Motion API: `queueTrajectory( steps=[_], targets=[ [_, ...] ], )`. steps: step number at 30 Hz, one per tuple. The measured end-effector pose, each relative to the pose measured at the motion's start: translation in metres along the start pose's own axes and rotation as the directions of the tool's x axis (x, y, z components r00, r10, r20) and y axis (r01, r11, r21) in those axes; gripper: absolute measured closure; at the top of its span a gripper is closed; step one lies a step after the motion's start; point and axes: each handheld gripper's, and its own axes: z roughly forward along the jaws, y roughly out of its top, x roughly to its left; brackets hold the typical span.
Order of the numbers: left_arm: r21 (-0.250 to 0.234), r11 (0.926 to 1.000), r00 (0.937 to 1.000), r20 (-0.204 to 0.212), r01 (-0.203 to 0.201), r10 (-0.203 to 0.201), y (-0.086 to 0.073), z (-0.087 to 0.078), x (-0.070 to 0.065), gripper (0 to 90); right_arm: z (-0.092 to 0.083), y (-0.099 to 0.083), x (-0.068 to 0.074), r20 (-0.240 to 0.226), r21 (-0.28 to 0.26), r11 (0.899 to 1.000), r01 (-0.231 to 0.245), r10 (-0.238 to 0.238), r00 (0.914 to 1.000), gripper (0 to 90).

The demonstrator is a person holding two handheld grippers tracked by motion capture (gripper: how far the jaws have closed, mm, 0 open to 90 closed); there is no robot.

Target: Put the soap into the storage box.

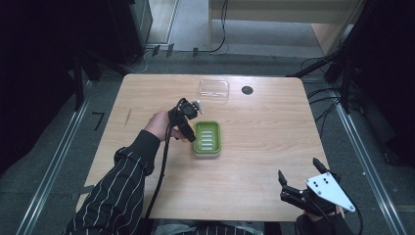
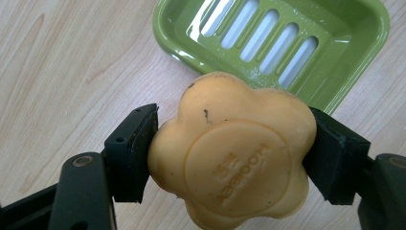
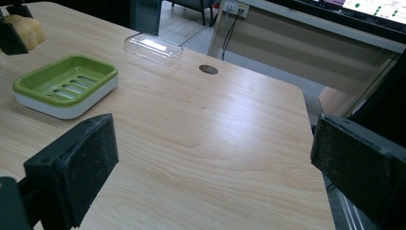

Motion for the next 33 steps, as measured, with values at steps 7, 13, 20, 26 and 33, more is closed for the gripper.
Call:
queueTrajectory(
  steps=[7,13,20,26,33],
  targets=[
    [0.003,0.9998,0.9998,-0.003,-0.021,0.021,0.006,-0.001,-0.003,27.8,0.000,0.000,0.000,-0.001,0.001,1.000,-0.001,0.001,1.0000,2.7],
    [0.000,0.9994,0.9994,0.001,-0.035,0.035,0.011,-0.002,-0.006,27.8,0.001,0.000,0.000,-0.001,0.002,1.000,-0.002,0.002,1.0000,2.7],
    [-0.005,0.9985,0.9985,0.009,-0.054,0.054,0.017,0.000,-0.009,27.8,0.001,0.000,0.000,-0.002,0.002,1.000,-0.002,0.002,1.0000,2.7],
    [-0.012,0.9981,0.9981,0.014,-0.061,0.061,0.023,0.003,-0.012,27.8,0.001,0.000,0.000,0.001,0.002,1.000,-0.004,0.004,1.0000,2.7],
    [-0.011,0.9974,0.9974,0.015,-0.071,0.071,0.028,0.007,-0.014,27.8,0.000,0.000,-0.001,0.001,0.000,1.000,-0.003,0.003,1.0000,2.7]
  ],
)
